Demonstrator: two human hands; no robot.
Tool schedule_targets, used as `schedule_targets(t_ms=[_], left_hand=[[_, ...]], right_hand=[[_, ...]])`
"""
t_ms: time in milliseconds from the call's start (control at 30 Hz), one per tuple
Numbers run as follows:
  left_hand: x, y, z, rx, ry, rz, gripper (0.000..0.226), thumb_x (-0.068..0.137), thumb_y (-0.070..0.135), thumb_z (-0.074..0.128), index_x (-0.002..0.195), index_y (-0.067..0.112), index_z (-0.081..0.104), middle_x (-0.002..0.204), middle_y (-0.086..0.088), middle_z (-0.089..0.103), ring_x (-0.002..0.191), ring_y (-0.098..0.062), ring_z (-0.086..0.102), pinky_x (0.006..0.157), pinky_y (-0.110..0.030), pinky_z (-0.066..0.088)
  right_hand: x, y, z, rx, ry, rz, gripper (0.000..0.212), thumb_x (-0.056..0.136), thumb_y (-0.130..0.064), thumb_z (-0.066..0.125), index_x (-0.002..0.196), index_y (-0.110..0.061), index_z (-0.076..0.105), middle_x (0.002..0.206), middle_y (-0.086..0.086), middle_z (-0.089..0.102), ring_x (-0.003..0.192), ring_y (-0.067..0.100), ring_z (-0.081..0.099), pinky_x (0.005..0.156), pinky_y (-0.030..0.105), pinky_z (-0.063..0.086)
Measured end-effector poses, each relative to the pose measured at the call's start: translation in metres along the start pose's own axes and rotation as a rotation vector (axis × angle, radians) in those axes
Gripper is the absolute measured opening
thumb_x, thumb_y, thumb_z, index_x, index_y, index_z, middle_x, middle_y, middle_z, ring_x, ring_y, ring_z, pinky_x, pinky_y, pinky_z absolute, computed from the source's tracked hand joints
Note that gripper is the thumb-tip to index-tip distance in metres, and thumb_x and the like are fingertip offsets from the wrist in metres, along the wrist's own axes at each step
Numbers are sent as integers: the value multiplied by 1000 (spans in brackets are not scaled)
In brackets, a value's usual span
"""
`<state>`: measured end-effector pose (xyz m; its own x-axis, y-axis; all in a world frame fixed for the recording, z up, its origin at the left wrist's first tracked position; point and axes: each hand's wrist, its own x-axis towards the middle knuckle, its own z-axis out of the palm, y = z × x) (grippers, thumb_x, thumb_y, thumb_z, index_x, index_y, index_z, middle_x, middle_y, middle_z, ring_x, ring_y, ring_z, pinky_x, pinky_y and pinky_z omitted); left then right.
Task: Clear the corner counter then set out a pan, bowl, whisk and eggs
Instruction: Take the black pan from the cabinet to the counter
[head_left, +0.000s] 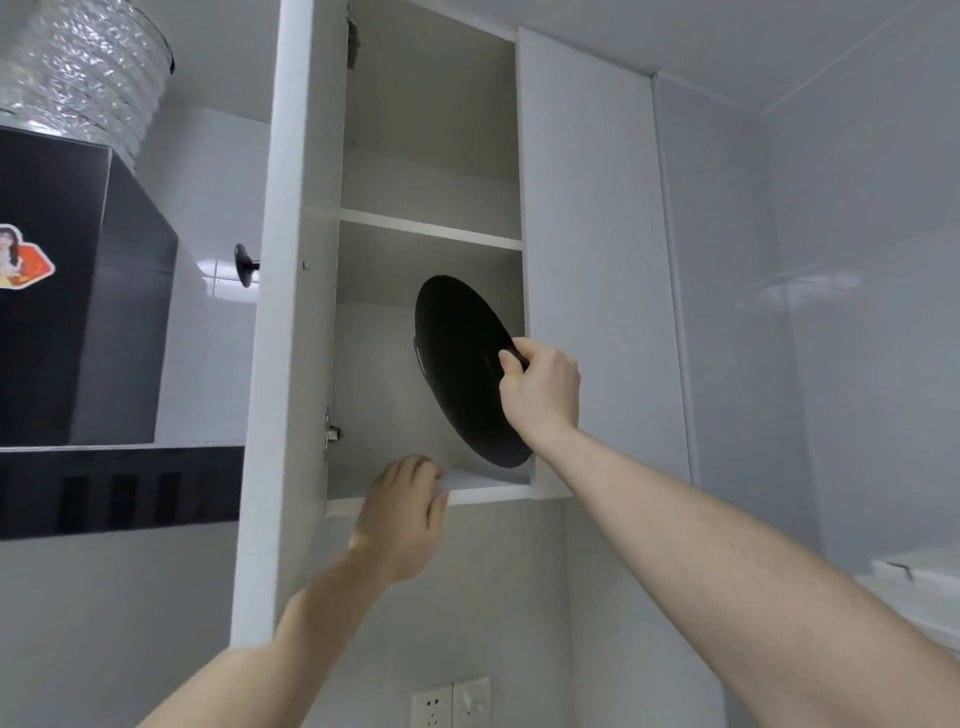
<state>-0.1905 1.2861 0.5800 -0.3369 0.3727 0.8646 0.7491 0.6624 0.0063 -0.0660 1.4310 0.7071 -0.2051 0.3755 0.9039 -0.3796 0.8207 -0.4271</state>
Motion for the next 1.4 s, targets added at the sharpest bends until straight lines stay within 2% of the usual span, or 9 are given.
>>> schedule_targets(t_ms=[167, 533, 700, 867, 1000, 1200, 1300, 1367, 1400], left_hand=[[-56, 35, -44, -21, -18, 139, 32, 94, 21, 52, 126, 20, 56, 135, 3, 51, 121, -18, 49, 103, -28, 40], [-140, 123, -210, 102, 78, 477, 31, 89, 10, 59, 120, 11, 61, 147, -10, 47, 139, -30, 43, 116, -41, 36], [-119, 128, -277, 185, 219, 331, 48, 85, 8, 66, 133, 8, 56, 154, -11, 40, 140, -33, 40, 116, -41, 35], [-114, 105, -294, 160, 106, -27, 82, 90, 17, 64, 160, 11, 20, 169, -8, 14, 152, -27, 20, 121, -41, 29], [-132, 105, -297, 60, -43, -85, 84, 99, 23, 56, 163, 18, 2, 171, 5, 7, 155, -18, 18, 117, -33, 29], [-135, 110, -311, 112, -146, -121, 81, 100, 19, 51, 162, 26, -1, 170, 9, 10, 139, -32, 43, 93, -39, 45], [-129, 114, -311, 140, -175, -86, 79, 100, 13, 46, 162, 28, -1, 170, 15, 4, 141, -28, 41, 92, -40, 48], [-124, 118, -307, 164, -171, -66, 78, 101, 12, 43, 162, 30, -1, 169, 17, 3, 140, -25, 40, 86, -36, 45], [-120, 120, -305, 178, -173, -43, 76, 101, 12, 41, 162, 30, -1, 170, 17, 3, 142, -25, 39, 86, -35, 43]], right_hand=[[-18, -21, -32, -16, -12, 11, 23, 100, -28, 59, 111, -18, 76, 102, -1, 76, 94, 23, 69, 84, 38, 61], [-39, -64, -104, -18, 8, -8, 31, 98, -21, 59, 67, -17, 59, 62, -2, 60, 62, 22, 57, 58, 33, 51], [-53, -85, -145, -35, -30, 17, 36, 100, -22, 59, 64, -19, 54, 63, -4, 58, 59, 14, 53, 51, 20, 34], [-72, -101, -184, -68, -78, 54, 25, 100, -22, 60, 75, -18, 64, 70, -5, 61, 62, 6, 55, 53, 13, 34], [-89, -112, -215, -117, -174, 144, 30, 98, -20, 61, 69, -12, 63, 65, 1, 59, 61, 19, 56, 53, 20, 35], [-118, -123, -241, -245, -405, 269, 23, 94, -18, 60, 94, 1, 73, 90, 17, 73, 59, 28, 56, 51, 26, 45], [-138, -130, -245, -301, -501, 286, 25, 92, -16, 62, 106, 2, 72, 110, 17, 72, 87, 37, 70, 69, 36, 59], [-149, -131, -245, -330, -568, 308, 19, 89, -13, 61, 76, -3, 70, 82, 15, 69, 74, 41, 64, 62, 35, 55], [-155, -133, -245, -348, -596, 338, 30, 87, -11, 60, 58, -10, 53, 65, 11, 52, 62, 37, 49, 55, 32, 44]])
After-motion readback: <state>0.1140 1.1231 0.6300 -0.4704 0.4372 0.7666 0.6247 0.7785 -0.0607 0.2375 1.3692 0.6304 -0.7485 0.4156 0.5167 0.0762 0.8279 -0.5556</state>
